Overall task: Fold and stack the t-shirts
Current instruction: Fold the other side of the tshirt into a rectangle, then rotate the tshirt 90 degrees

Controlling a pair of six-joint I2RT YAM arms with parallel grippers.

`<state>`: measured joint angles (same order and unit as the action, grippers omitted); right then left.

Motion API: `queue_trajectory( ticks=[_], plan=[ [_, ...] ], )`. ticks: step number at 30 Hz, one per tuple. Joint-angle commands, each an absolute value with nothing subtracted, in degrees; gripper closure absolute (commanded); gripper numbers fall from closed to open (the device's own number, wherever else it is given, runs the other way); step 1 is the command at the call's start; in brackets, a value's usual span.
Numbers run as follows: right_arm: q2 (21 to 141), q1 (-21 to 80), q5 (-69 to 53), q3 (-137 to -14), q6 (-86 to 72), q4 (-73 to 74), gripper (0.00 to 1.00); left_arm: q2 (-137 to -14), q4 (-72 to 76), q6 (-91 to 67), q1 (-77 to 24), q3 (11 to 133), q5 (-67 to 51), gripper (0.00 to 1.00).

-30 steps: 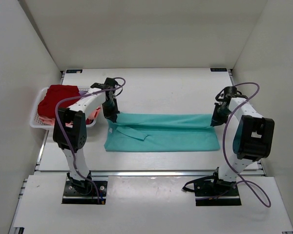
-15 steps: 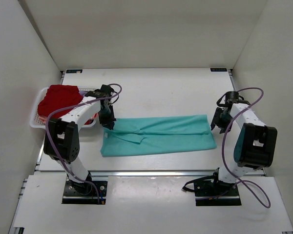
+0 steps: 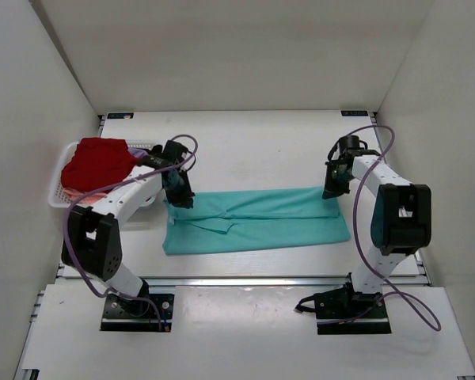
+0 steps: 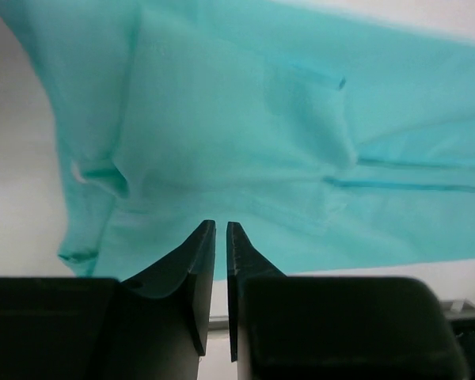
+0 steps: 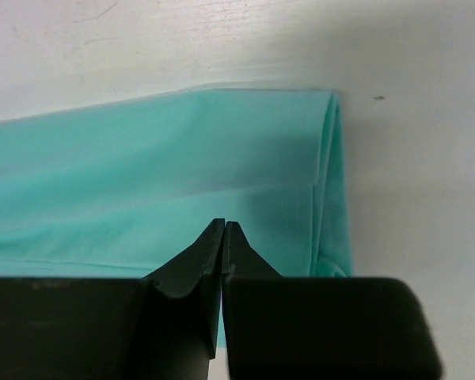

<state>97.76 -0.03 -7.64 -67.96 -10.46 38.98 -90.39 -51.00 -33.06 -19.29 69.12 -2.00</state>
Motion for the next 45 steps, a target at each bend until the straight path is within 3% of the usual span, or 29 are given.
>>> queue_trajectory(
  ticks=[1,5,9,17,22,28,34,39,41,45],
  plan=[
    [101.06,-0.44,-11.33,-70.49,-10.28,35.86,1.0,-87.89,-48.61,-38.48,-23.19,61.99,-3.6,0.78],
    [105.11,-0.09,-10.72,-71.28,-9.58,34.72,1.0,-92.09,-44.3,-43.41,-24.43,55.2,-2.38,0.85],
    [105.03,0.62,-6.43,-69.27,-11.15,35.59,1.0,-102.35,-43.85,-41.67,-24.87,61.32,2.97,0.89],
    [94.06,5.79,-1.77,-55.04,-23.8,40.33,1.0,-124.61,-48.94,-38.76,-23.38,96.01,5.54,0.9],
    [85.36,19.91,-4.21,-44.49,-34.26,38.33,1.0,-138.92,-53.25,-35.16,-22.68,118.19,2.2,0.89],
    [82.18,39.25,-8.87,-31.92,-51.84,22.79,1.0,-157.21,-62.66,-29.27,-24.35,155.0,0.37,0.9],
    [86.38,48.16,-8.09,-30.67,-60.29,12.23,1.0,-152.58,-47.12,-29.88,-23.03,141.07,-1.49,0.89],
    [92.2,46.94,-6.34,-35.24,-59.77,14.93,1.0,-159.95,-43.96,-34.88,-18.73,151.25,-3.59,0.9],
    [92.55,46.32,-4.4,-36.82,-60.47,17.21,1.0,-158.83,-40.44,-36.64,-17.5,148.29,-3.08,0.91],
    [87.81,47.28,-0.27,-38.32,-59.07,18.19,0.9,-158.29,-35.07,-38.49,-14.86,148.09,-1.32,0.92]
  ],
)
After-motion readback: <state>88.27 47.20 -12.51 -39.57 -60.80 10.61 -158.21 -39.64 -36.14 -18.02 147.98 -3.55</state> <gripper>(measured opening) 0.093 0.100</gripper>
